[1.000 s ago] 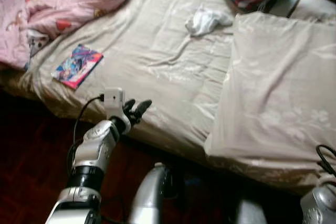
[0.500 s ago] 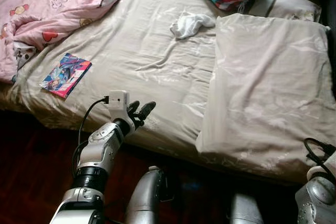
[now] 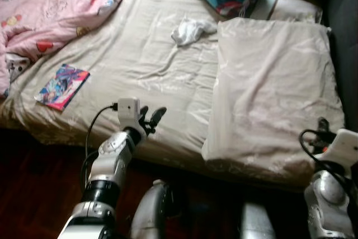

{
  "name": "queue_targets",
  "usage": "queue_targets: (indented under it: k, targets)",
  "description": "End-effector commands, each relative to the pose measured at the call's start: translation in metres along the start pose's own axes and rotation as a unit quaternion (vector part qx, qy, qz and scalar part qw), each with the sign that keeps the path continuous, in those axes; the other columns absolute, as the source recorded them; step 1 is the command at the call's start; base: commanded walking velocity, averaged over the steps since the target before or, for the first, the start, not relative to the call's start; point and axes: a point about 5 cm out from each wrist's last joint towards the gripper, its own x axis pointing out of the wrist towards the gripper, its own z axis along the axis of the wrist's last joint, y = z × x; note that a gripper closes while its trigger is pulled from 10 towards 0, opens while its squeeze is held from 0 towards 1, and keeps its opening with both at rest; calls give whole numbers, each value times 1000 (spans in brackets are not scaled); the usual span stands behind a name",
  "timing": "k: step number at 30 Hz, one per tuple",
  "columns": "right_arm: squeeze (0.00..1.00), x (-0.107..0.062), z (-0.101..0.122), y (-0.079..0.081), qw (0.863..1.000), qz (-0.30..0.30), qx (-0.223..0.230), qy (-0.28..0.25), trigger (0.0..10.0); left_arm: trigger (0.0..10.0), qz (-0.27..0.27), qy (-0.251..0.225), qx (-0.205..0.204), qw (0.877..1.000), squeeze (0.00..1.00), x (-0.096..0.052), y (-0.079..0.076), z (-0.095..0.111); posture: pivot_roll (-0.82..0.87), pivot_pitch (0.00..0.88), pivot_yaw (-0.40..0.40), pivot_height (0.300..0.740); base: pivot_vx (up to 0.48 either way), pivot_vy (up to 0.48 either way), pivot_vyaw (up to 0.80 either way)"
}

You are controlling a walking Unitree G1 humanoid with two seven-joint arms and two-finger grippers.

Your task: Clean up the room

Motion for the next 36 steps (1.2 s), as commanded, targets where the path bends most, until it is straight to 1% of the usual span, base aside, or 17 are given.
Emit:
queue_targets:
  k: [1, 3, 4, 5, 6, 7, 8, 13, 15, 18, 21, 23, 25, 36]
  targets:
    - [0, -6, -9, 8, 999, 38, 14, 15, 10000, 10000, 32, 14, 23, 999, 0, -9, 7, -12, -152, 268, 104, 659, 0, 0, 0]
    - [0, -9, -17, 19, 996, 79, 25, 37, 10000, 10000, 56, 20, 52, 997, 0, -14, 10, -19, -145, 265, 98, 659, 0, 0, 0]
    - [0, -9, -17, 19, 996, 79, 25, 37, 10000, 10000, 56, 20, 52, 997, 0, -14, 10, -19, -145, 265, 98, 659, 0, 0, 0]
    - [0, -10, -21, 24, 993, 101, 27, 48, 10000, 10000, 66, 25, 61, 996, 0, -16, 11, -22, -147, 262, 90, 659, 0, 0, 0]
    - [0, -12, -27, 32, 989, 134, 16, 65, 10000, 10000, 81, 33, 70, 994, 0, -21, 15, -28, -147, 260, 84, 659, 0, 0, 0]
    - [0, -18, -37, 44, 978, 188, 5, 90, 10000, 10000, 103, 48, 80, 990, 0, -30, 20, -40, -138, 256, 76, 669, 0, 0, 0]
    - [0, -20, -40, 47, 975, 201, 2, 97, 10000, 10000, 110, 52, 79, 989, 0, -33, 21, -44, -138, 256, 76, 674, 0, 0, 0]
    - [0, -20, -45, 47, 974, 200, -4, 108, 10000, 10000, 120, 56, 76, 988, 0, -36, 23, -50, -136, 251, 70, 684, 0, 0, 0]
    - [0, -18, -51, 44, 976, 182, 3, 120, 10000, 10000, 132, 67, 70, 987, 0, -38, 27, -56, -136, 244, 76, 694, 0, 0, 0]
    - [0, -18, -52, 44, 976, 179, 9, 123, 10000, 10000, 136, 70, 70, 986, 0, -38, 29, -57, -135, 244, 77, 699, 0, 0, 0]
    - [0, -21, -59, 46, 975, 178, 15, 133, 10000, 10000, 151, 92, 50, 983, 0, -39, 35, -65, -139, 238, 88, 719, 0, 0, 0]
    - [0, -21, -60, 46, 975, 178, 16, 134, 10000, 10000, 153, 94, 47, 983, 0, -39, 35, -66, -141, 238, 90, 724, 0, 0, 0]
    - [0, -23, -63, 44, 976, 169, 17, 139, 10000, 10000, 154, 101, 40, 982, 0, -40, 36, -68, -142, 236, 98, 739, 0, 0, 0]
    - [0, -25, -74, 39, 978, 129, 38, 161, 10000, 10000, 153, 126, 34, 980, 0, -38, 35, -78, -139, 233, 107, 740, 0, 0, 0]
